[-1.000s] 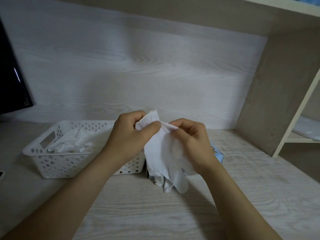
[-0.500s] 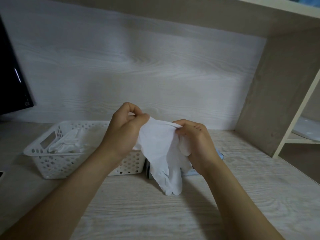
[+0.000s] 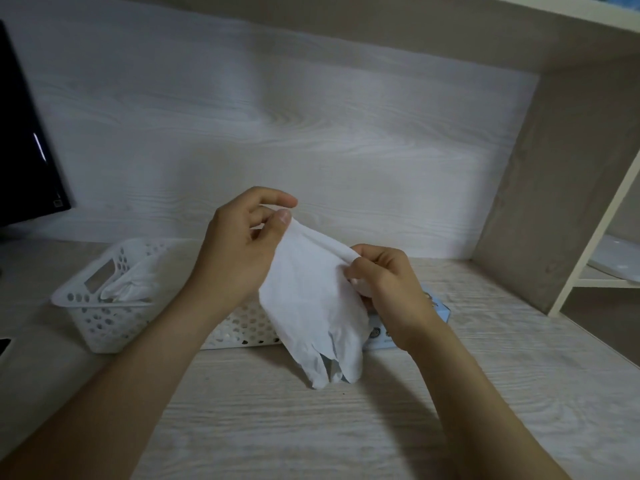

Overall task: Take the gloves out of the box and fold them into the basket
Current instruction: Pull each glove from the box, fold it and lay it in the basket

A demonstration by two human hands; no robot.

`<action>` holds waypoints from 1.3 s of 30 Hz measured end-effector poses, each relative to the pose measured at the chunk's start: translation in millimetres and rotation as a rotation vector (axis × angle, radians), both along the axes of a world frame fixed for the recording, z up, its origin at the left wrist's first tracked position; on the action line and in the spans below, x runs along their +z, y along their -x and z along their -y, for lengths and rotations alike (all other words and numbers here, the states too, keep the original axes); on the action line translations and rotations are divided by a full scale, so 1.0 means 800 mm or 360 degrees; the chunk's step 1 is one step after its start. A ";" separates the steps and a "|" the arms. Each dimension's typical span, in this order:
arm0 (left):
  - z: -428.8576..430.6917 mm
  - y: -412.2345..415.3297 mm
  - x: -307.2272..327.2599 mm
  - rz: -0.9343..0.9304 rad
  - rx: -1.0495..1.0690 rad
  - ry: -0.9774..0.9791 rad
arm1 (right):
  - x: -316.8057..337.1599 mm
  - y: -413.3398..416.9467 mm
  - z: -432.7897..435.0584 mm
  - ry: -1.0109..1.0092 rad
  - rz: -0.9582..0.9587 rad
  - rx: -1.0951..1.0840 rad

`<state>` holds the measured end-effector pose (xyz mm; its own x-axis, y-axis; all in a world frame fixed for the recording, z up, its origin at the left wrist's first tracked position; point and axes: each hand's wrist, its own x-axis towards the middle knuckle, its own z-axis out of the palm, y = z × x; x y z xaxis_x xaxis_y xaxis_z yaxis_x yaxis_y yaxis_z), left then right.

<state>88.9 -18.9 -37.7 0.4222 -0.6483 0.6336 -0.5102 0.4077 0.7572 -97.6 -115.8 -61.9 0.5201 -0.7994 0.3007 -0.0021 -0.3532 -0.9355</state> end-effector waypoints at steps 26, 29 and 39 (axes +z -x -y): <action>-0.027 -0.106 0.016 -0.0541 0.0883 -0.0278 | 0.051 -0.156 0.010 0.0943 -0.0620 -0.0591; -0.032 -0.116 0.013 -0.0485 0.1019 -0.0342 | 0.062 -0.174 0.014 0.0951 -0.0803 -0.0554; -0.029 -0.128 -0.010 0.0259 0.1367 -0.0990 | 0.039 -0.207 0.029 0.1118 -0.1047 -0.0357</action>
